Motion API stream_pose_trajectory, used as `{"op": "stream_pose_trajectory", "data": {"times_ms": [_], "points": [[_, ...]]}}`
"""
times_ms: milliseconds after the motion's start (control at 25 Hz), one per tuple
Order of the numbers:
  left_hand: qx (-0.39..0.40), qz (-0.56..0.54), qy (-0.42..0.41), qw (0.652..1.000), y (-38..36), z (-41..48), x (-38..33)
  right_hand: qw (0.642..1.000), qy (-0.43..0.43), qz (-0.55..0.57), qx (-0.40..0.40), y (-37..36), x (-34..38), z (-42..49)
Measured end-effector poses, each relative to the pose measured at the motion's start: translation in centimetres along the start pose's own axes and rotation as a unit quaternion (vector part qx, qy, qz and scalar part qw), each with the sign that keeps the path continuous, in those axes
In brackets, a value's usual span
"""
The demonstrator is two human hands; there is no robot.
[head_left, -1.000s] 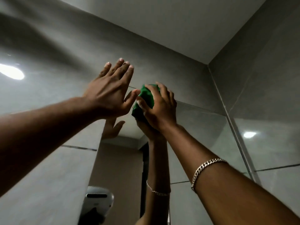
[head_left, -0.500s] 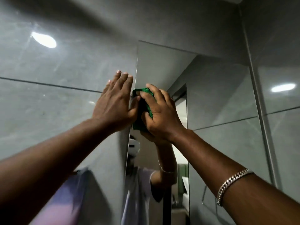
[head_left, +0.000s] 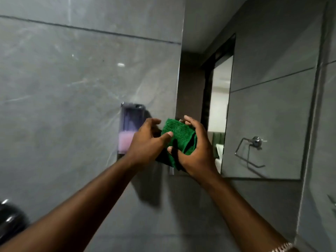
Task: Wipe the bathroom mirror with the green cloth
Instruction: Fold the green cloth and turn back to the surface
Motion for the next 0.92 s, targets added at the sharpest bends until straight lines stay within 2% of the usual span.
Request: {"op": "stream_pose_trajectory", "data": {"times_ms": [40,120,240,320,440,560,600,680,920], "points": [[0.034,-0.033,0.035,0.998,1.1,-1.7,1.2,0.999,-0.026,0.031,0.017,-1.3,0.5,-2.3],[0.045,-0.057,0.079,0.994,3.9,-6.1,3.8,0.993,-0.079,0.072,0.058,-4.8,2.1,-7.3],[0.003,-0.111,0.151,0.982,9.1,-13.7,8.4,0.977,-0.135,0.139,0.088,-10.0,5.2,-14.9],[-0.035,-0.137,0.202,0.969,12.9,-18.5,12.1,0.954,-0.199,0.196,0.109,-13.6,6.8,-19.5],[-0.079,-0.147,0.288,0.943,19.7,-26.3,18.7,0.879,-0.383,0.271,0.085,-20.1,8.1,-29.1],[-0.117,-0.129,0.393,0.903,24.6,-33.6,26.1,0.757,-0.565,0.308,0.115,-26.5,8.8,-39.8],[-0.139,-0.109,0.424,0.888,25.5,-35.7,28.3,0.730,-0.600,0.300,0.127,-27.9,8.8,-42.8],[-0.174,-0.068,0.486,0.854,26.9,-40.2,33.6,0.707,-0.643,0.256,0.148,-31.0,8.1,-49.1],[-0.172,-0.016,0.606,0.776,26.9,-50.9,47.1,0.681,-0.691,0.058,0.236,-36.0,3.8,-64.7]]}}
Point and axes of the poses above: each hand's wrist, its own z-axis towards the middle knuckle, its own y-axis out of the back of the hand, x = y × z, the point moved 2 cm from there along z, towards the middle knuckle, and after that the axes turned 3 degrees about y, right-handed, at the moved point
